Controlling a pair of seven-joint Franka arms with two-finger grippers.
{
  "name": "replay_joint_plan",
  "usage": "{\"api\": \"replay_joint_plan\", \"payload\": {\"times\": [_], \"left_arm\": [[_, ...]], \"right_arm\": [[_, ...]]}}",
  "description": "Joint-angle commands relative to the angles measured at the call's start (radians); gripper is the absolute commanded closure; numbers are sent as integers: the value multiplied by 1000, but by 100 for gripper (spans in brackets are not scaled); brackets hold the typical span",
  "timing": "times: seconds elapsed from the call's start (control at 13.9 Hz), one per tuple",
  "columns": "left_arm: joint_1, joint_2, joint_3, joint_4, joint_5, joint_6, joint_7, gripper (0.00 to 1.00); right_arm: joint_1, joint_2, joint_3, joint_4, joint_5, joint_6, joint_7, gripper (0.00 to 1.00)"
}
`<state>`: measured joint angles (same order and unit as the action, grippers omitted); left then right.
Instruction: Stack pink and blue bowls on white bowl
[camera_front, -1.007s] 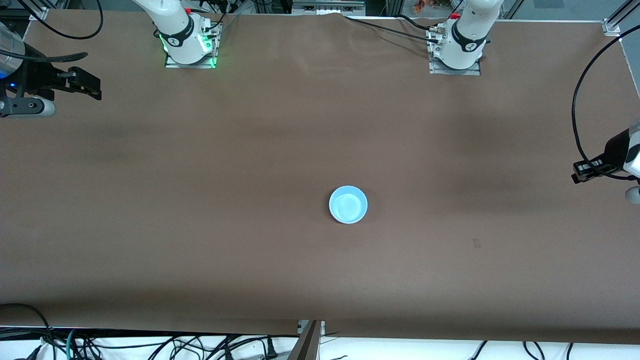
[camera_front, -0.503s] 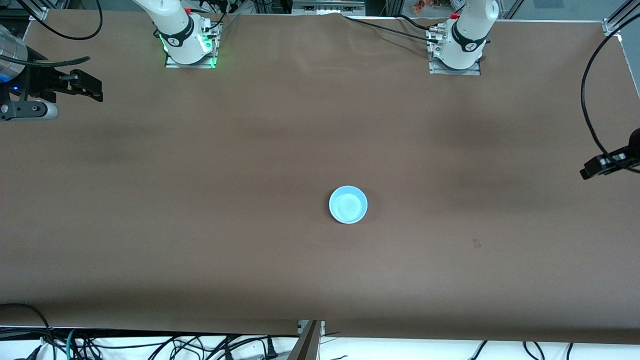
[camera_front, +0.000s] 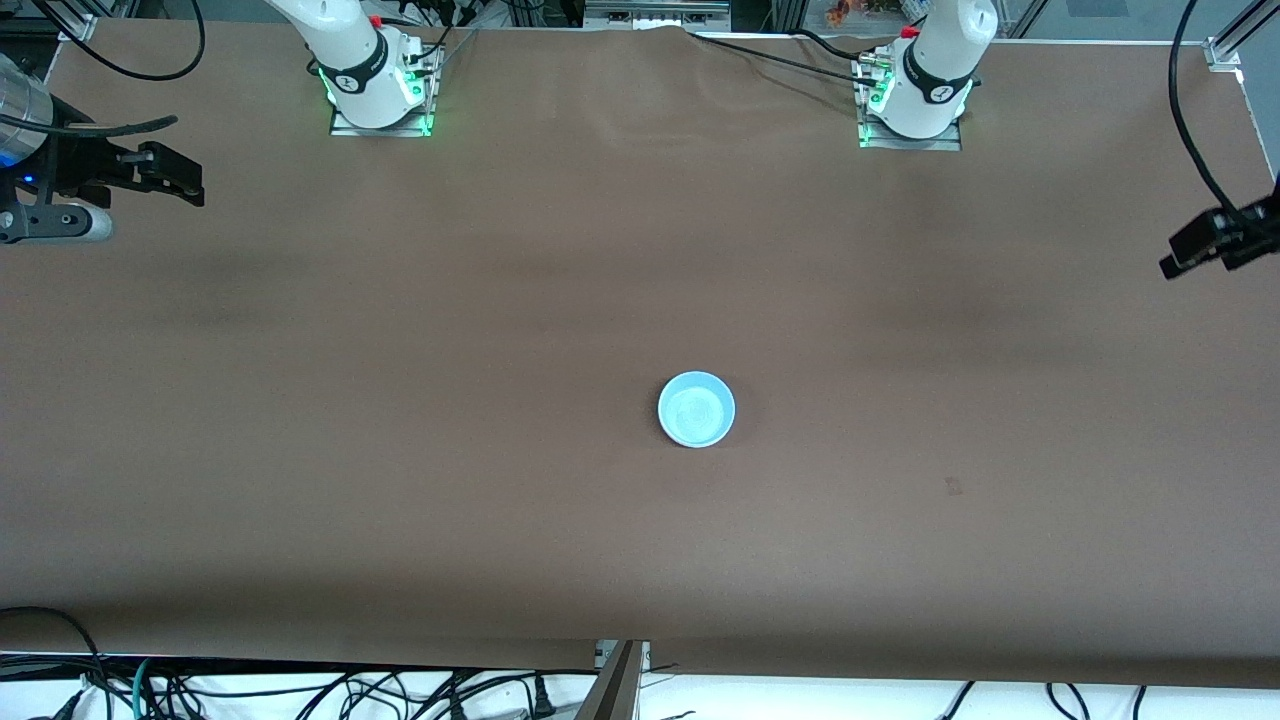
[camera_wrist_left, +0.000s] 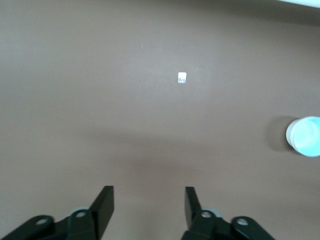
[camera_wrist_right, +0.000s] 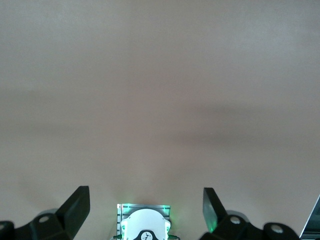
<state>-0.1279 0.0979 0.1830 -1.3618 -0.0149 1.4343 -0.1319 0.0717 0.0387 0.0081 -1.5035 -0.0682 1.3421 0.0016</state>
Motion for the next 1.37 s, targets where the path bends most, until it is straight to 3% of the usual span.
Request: {"api": "replay_joint_plan", "payload": {"times": [0.0,0.22,0.36,0.58,0.93,1.29], "left_arm": [[-29,-174,32,-239,-25,104,29,27],[-15,-331,6,-494,-13,271,31,23],[-15,-368,-13,-562,-7,322,31,20],[-16,-346,-71,-562,68,334,28,13],[-24,-330,-74,-551,69,373,20,0],[-19,-313,-77,-539,70,362,28,0]], "right_arm": [[-12,7,4,23,11,-6,-8,0],[-13,9,4,23,13,-4,-15,0],[-12,16,4,23,13,-3,-12,0],[-12,17,4,25,19,-1,3,0],[-12,18,6,25,16,2,0,0],[-15,18,4,25,19,2,2,0]]}}
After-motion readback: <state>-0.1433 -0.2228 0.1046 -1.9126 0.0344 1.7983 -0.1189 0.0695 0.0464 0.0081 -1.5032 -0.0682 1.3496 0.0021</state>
